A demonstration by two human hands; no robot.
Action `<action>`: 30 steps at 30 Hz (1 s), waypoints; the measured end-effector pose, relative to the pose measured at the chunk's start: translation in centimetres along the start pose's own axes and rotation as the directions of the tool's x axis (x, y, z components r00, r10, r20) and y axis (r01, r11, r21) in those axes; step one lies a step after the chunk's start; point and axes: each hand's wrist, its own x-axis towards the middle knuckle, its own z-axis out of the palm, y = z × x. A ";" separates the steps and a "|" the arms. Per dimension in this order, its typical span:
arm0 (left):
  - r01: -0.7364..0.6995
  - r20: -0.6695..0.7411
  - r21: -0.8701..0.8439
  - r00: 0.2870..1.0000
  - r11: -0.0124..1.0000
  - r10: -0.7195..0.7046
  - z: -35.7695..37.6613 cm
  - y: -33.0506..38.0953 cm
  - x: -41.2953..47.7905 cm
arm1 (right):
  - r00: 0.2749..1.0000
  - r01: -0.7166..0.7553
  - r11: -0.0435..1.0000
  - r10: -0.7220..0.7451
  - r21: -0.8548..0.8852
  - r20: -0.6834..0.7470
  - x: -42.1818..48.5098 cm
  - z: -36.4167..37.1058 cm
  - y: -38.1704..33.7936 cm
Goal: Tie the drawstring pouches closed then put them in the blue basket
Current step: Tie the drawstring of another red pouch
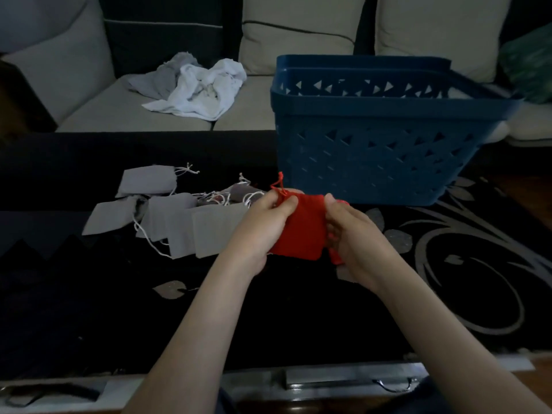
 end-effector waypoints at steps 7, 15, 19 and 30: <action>-0.017 0.085 0.113 0.996 0.993 0.007 2.0 -0.1 -0.3 | 0.999 0.029 0.999 -0.029 0.016 -0.035 0.8 -2.3 -0.5; -0.092 -0.100 0.085 0.990 0.992 0.100 1.1 0.0 -0.2 | 0.999 0.038 0.989 -0.043 -0.146 -0.027 1.2 -2.8 -0.4; -0.045 -0.096 0.029 0.994 0.999 0.047 1.0 0.0 0.0 | 0.997 0.062 0.981 -0.067 -0.182 -0.022 1.3 -2.6 -0.1; 0.104 -0.135 -0.315 0.979 0.943 -0.153 -1.3 0.9 0.2 | 0.990 0.107 0.994 -0.107 -0.008 -0.096 1.5 -3.3 -0.5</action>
